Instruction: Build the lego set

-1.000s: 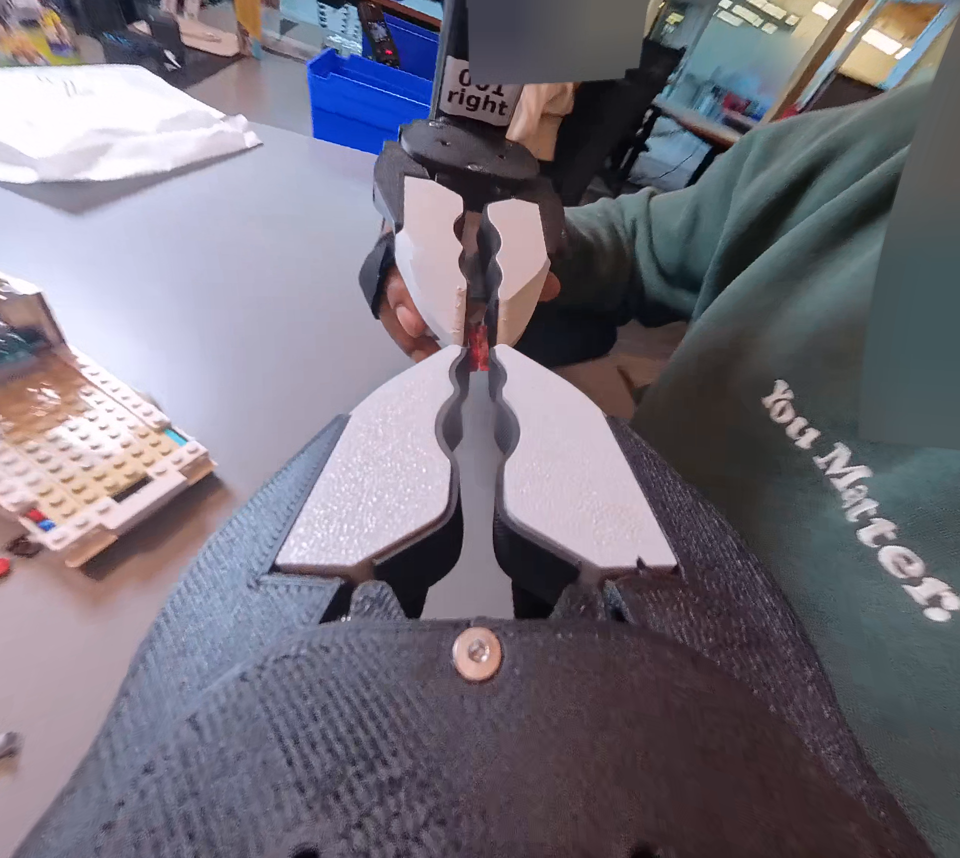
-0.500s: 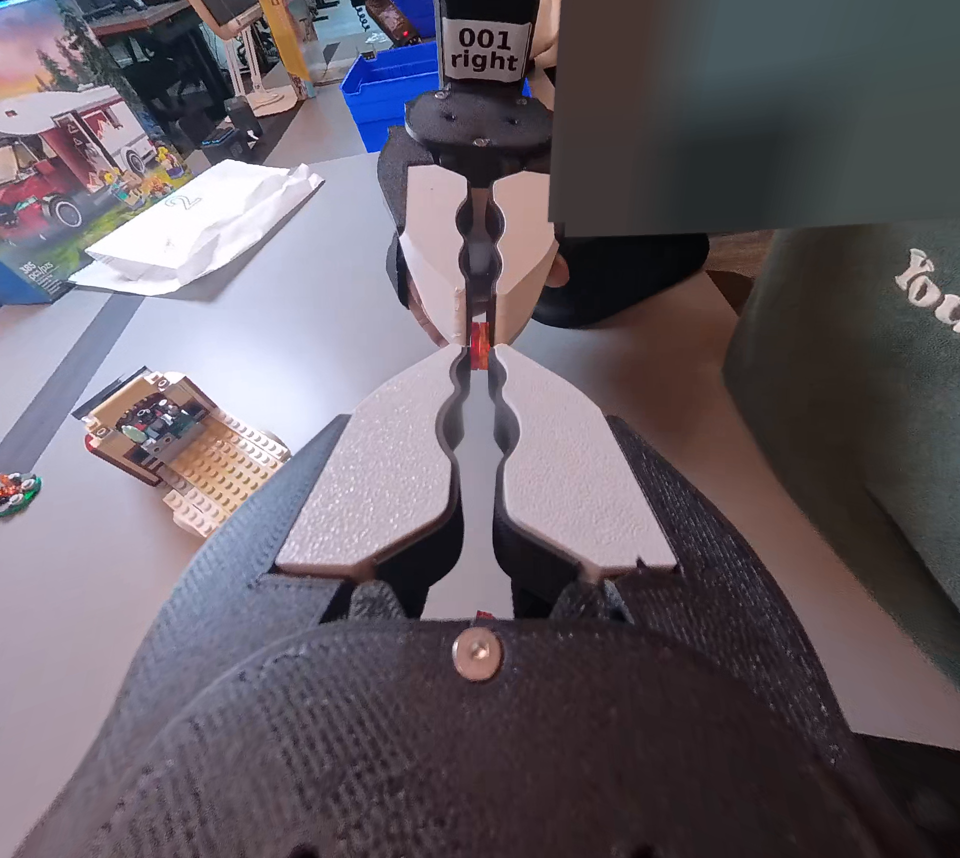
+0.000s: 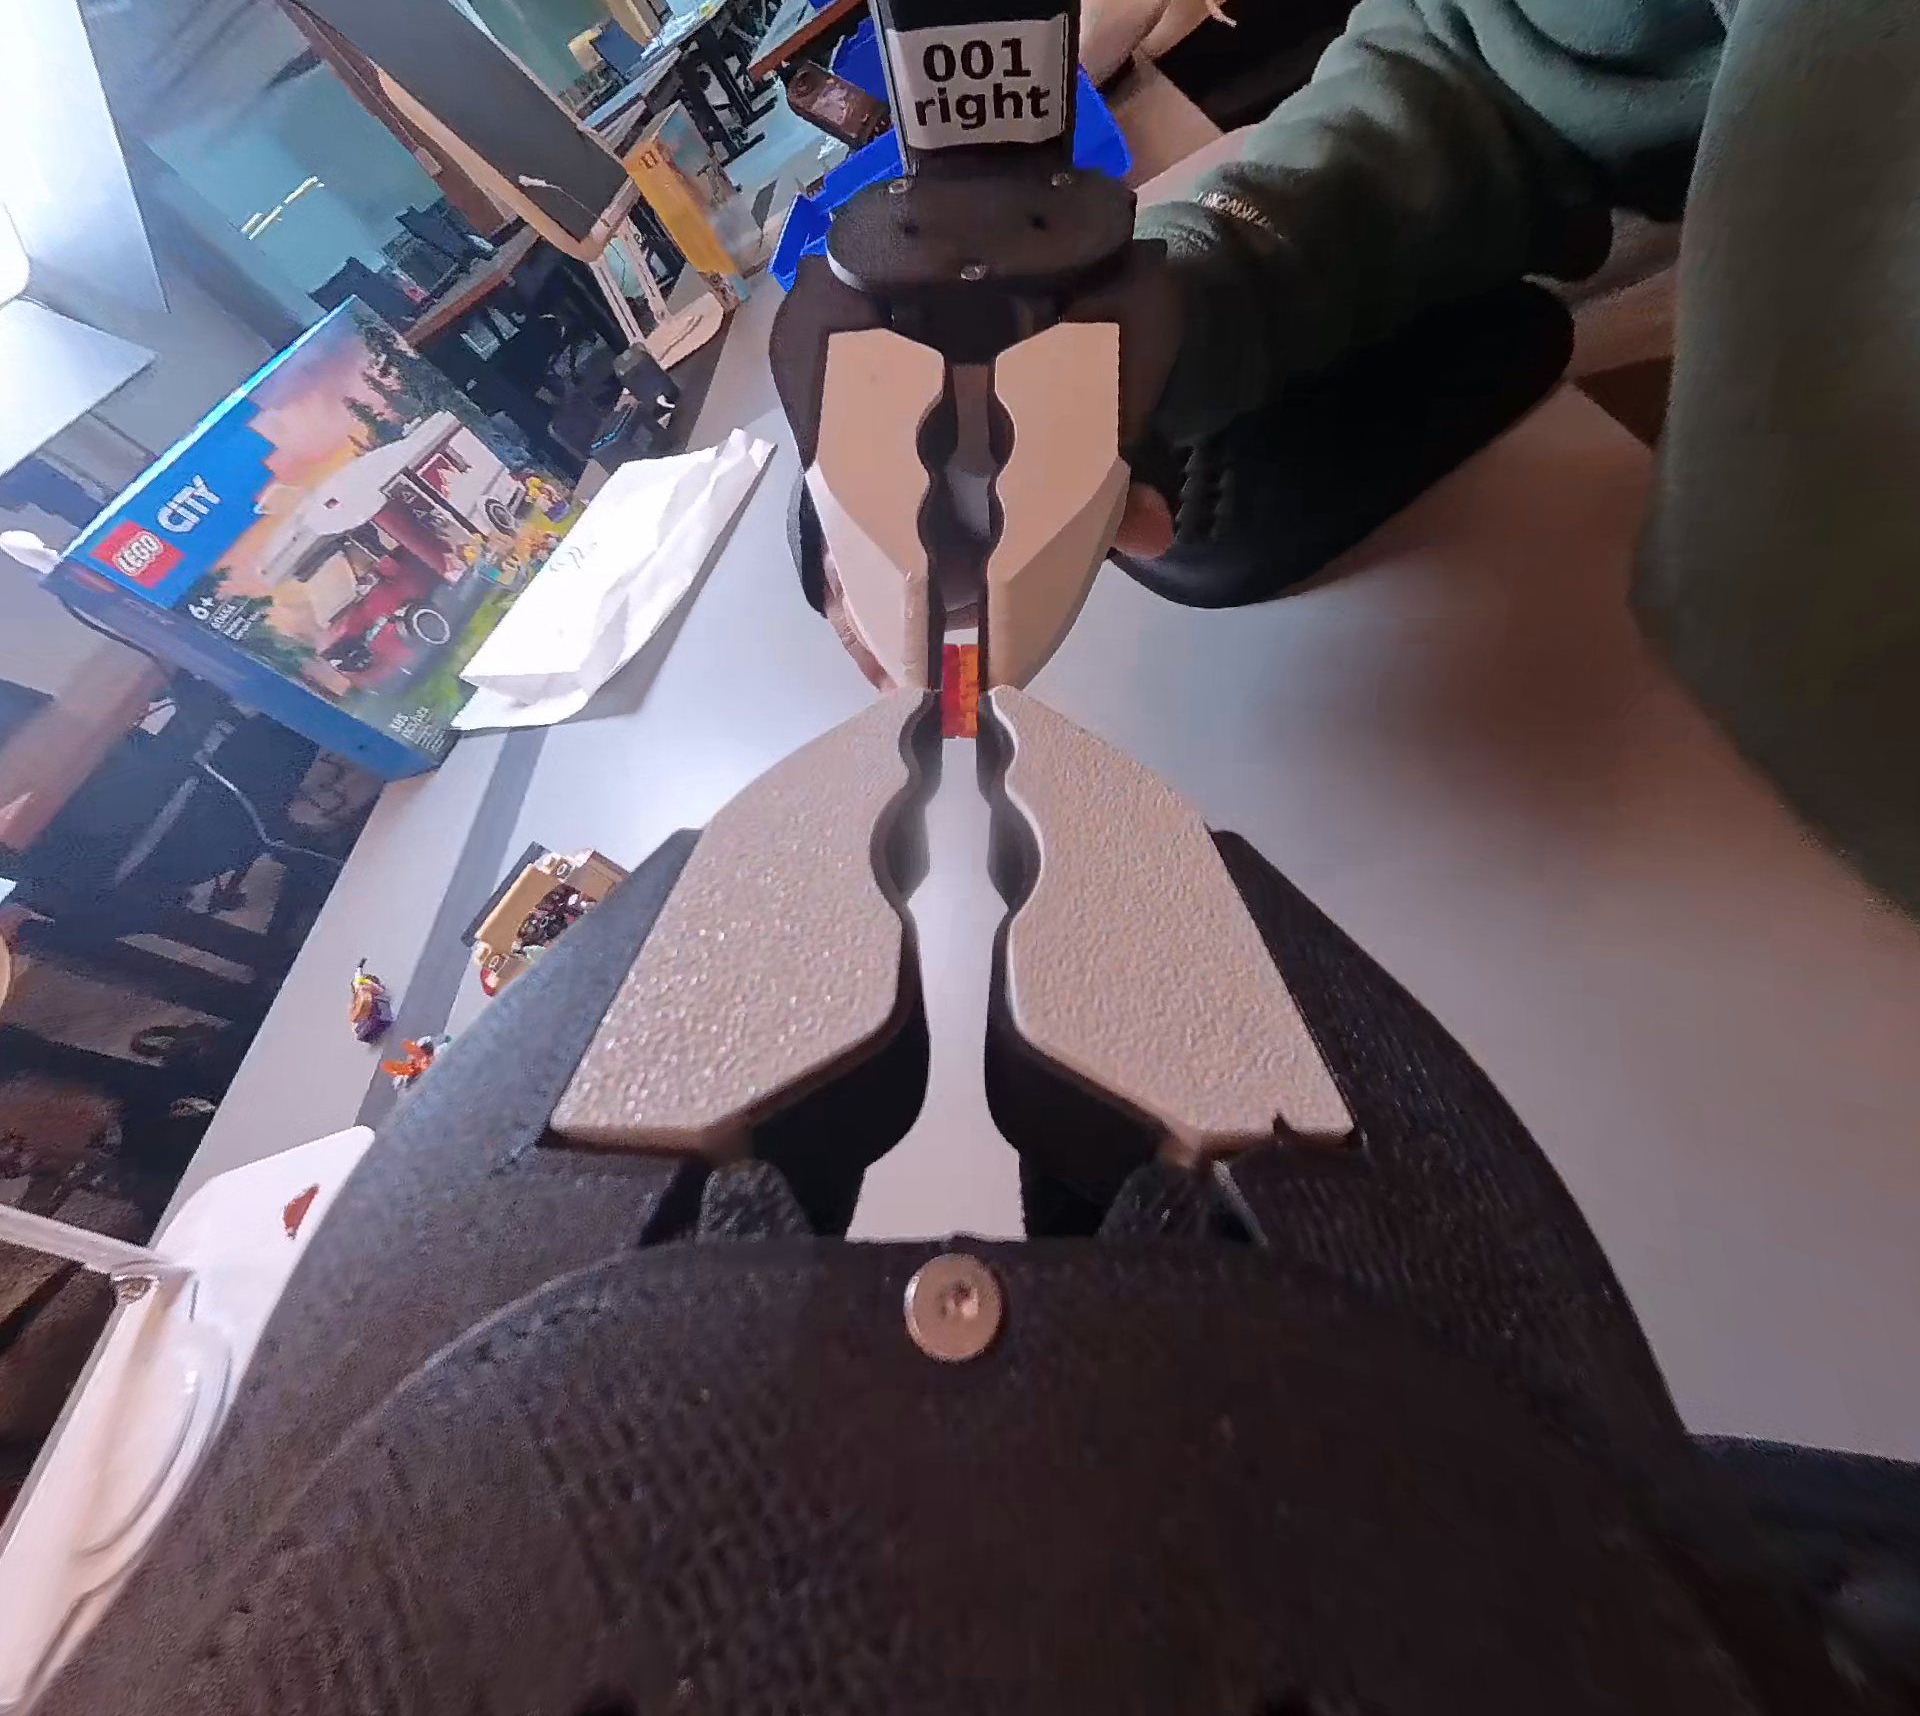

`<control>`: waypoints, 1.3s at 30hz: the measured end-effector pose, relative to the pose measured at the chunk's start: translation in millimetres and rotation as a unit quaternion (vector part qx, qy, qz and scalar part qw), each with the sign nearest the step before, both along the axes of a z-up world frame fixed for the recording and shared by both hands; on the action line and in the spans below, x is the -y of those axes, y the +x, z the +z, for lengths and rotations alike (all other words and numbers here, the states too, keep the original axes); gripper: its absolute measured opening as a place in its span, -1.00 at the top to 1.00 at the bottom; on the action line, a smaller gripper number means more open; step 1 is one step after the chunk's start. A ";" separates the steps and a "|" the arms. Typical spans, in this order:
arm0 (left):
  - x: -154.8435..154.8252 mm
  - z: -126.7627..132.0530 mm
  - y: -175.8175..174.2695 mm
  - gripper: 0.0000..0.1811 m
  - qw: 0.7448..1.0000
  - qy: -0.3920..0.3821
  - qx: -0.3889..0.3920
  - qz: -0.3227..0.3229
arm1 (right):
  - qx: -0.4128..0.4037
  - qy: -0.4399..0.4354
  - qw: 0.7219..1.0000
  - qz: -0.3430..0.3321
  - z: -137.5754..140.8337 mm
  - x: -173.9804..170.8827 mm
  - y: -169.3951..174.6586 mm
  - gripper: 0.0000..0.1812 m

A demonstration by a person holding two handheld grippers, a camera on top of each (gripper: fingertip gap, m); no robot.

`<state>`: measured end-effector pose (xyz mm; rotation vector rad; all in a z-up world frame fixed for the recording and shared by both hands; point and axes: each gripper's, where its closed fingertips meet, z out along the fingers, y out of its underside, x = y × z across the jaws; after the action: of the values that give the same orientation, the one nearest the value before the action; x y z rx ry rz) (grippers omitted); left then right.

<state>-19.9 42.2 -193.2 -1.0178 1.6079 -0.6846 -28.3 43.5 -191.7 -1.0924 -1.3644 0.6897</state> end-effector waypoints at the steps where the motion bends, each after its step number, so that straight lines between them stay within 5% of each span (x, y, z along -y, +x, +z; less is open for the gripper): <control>1: 0.5 -0.4 0.0 0.93 1.000 0.001 -0.002 -0.001 | 0.003 0.004 1.000 0.001 -0.1 0.8 -0.1 0.93; 14: -0.6 -4.9 -1.8 0.93 1.000 -0.015 -0.010 -0.003 | 0.008 -0.005 1.000 0.001 -5.6 -0.4 -1.4 0.93; 20: -2.7 -0.4 0.4 0.92 0.996 -0.081 0.027 -0.018 | 0.008 0.023 1.000 -0.013 -2.2 -3.7 0.6 0.93; 39: 3.8 3.4 0.4 0.93 0.999 -0.026 -0.020 0.017 | -0.065 -0.084 0.993 0.052 2.3 3.4 0.4 0.93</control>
<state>-19.5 38.5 -189.8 -1.1000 1.6108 -0.6897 -27.9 40.1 -189.4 -1.0942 -1.2757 0.9484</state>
